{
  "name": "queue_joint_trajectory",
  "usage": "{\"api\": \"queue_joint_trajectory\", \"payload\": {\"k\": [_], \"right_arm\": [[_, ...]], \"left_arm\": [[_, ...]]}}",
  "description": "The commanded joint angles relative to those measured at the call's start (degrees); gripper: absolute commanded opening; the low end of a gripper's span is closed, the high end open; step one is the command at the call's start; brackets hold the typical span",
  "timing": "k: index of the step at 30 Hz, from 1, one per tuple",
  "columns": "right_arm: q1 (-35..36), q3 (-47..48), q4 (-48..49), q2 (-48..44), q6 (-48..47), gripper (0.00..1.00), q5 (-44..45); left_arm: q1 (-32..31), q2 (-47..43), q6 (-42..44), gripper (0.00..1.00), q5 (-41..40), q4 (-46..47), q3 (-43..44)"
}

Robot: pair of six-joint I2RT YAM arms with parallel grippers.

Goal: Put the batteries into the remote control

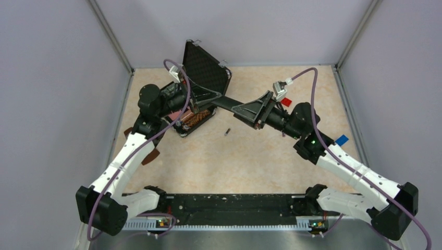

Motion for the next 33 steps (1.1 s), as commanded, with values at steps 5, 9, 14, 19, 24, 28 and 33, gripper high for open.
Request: {"api": "queue_joint_trajectory", "payload": {"k": [5, 9, 14, 19, 24, 28, 33], "right_arm": [[-0.58, 6.11, 0.49, 8.48, -2.73, 0.77, -4.17], [-0.62, 8.78, 2.69, 12.0, -2.69, 0.78, -5.49], [-0.62, 8.95, 6.5, 14.36, -0.84, 0.77, -6.27], [-0.67, 7.52, 9.7, 15.31, 0.5, 0.76, -6.47], [-0.93, 5.54, 11.75, 14.7, 1.41, 0.71, -5.13], [-1.81, 3.04, 12.57, 13.29, 2.82, 0.66, -3.95], [-3.13, -0.35, 10.91, 10.76, 4.06, 0.49, -2.61]], "left_arm": [[1.05, -3.46, -0.38, 0.0, -0.91, 4.56, 1.01], [1.05, -3.45, -0.8, 0.0, -0.71, 4.77, 0.65], [1.05, -3.67, -1.46, 0.0, -0.71, 4.97, 0.35], [1.05, -3.71, -2.91, 0.0, -0.21, 6.43, 0.13], [1.05, -3.88, -6.13, 0.0, 0.06, 10.17, -1.12], [1.29, -3.89, -8.05, 0.0, 0.16, 12.58, -1.68], [2.06, -4.22, -8.45, 0.0, 0.17, 13.81, -1.62]]}}
